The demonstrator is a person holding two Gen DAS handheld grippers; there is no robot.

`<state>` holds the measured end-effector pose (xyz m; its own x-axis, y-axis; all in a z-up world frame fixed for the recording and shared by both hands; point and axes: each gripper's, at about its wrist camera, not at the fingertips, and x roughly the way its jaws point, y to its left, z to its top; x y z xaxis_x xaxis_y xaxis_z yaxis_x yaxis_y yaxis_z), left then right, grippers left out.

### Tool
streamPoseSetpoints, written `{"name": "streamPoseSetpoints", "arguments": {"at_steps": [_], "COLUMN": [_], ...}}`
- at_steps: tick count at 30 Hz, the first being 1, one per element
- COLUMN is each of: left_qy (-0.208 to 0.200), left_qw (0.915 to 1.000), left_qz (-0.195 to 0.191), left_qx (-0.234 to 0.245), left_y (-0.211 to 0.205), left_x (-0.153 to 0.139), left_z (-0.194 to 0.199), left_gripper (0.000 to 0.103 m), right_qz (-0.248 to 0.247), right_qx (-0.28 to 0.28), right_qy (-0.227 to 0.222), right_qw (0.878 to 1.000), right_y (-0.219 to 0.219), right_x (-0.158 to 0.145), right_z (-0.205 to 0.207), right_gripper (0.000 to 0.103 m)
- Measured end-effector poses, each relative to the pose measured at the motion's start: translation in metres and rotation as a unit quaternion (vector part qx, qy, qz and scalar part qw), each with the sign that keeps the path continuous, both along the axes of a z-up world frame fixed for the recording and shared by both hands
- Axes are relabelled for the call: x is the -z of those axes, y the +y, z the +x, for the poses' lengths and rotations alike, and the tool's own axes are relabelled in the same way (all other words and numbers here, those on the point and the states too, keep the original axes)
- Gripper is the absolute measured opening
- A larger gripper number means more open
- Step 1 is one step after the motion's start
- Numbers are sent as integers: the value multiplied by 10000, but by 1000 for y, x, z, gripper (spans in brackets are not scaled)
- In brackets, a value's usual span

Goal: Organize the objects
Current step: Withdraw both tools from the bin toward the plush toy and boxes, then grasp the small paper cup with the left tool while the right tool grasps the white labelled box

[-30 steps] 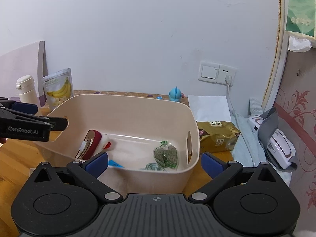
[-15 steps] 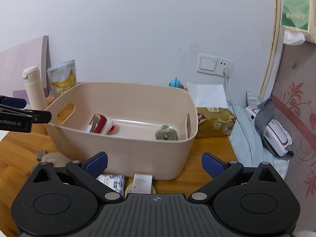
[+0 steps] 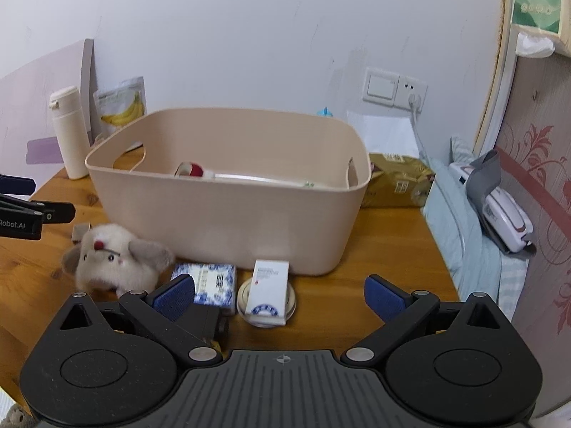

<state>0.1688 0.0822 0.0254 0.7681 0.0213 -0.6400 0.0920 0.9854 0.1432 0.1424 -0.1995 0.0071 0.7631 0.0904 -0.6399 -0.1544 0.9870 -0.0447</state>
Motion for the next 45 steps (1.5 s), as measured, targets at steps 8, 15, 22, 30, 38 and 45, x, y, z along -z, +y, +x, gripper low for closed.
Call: {"name": "streamPoseSetpoints", "arguments": {"at_steps": [8,15,22,30,38,45], "left_qy": [211,399,481,441,498,648], "left_qw": [9998,9991,9986,9977,9964,9952], "left_qz": [59,33,-6,-5,-5,-169], "left_qx": [-20,111,227,518,686,708], "left_y": [12,13,12,7,-1,0], "left_x": [17,30,39,46,54,56], "left_z": [4,15,25,36,47,50], "left_gripper": [86,86,86,86,70,47], "right_qz": [2,-20,-51,9,40,36], "right_qx": [48,138,152,181,105,6], "right_qy": [202,353,439,487,590,564], "right_qw": [9998,9993,9989,9986,9982,9984], "right_y": [3,2,3,3,6,10], "right_x": [18,30,37,43,49,47], "right_z": [5,15,26,39,49,48], "right_gripper": [103,96,89,79,66,51]}}
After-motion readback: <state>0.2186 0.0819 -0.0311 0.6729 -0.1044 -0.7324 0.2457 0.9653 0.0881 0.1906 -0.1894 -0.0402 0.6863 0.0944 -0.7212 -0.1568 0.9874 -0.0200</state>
